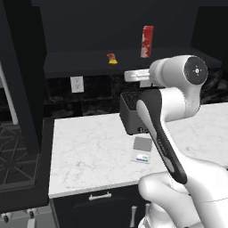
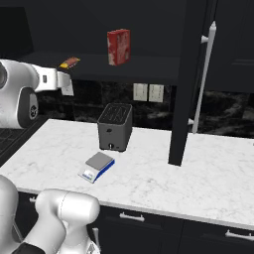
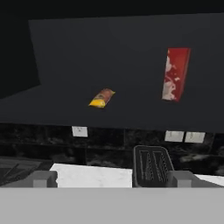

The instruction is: Pick the bar and place it on the digital scale for weighing, and close the cabinet.

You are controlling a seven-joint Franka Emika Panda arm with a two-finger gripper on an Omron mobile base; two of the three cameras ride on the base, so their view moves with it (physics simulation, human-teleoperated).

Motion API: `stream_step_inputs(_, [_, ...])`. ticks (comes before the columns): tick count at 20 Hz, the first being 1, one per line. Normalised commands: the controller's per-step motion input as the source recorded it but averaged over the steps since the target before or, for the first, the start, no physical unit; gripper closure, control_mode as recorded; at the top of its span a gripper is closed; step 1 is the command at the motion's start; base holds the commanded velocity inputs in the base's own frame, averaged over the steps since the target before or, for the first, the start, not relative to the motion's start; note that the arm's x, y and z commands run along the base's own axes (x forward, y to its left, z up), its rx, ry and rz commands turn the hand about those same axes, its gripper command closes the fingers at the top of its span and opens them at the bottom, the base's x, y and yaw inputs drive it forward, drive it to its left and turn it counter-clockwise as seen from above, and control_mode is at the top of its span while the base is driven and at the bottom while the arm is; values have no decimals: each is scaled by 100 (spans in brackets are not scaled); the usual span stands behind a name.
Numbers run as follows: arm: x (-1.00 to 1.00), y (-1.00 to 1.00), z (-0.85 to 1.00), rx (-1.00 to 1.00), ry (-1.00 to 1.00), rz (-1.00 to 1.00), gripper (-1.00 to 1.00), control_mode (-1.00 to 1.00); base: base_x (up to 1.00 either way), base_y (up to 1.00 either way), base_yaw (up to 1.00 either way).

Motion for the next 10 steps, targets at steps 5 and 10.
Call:
stream_step_inputs(5, [13,23,28,0,-8,0,-100,-100,0,0,0])
stream_step_inputs(10, [7,9,40,0,-4,0,-100,-100,0,0,0])
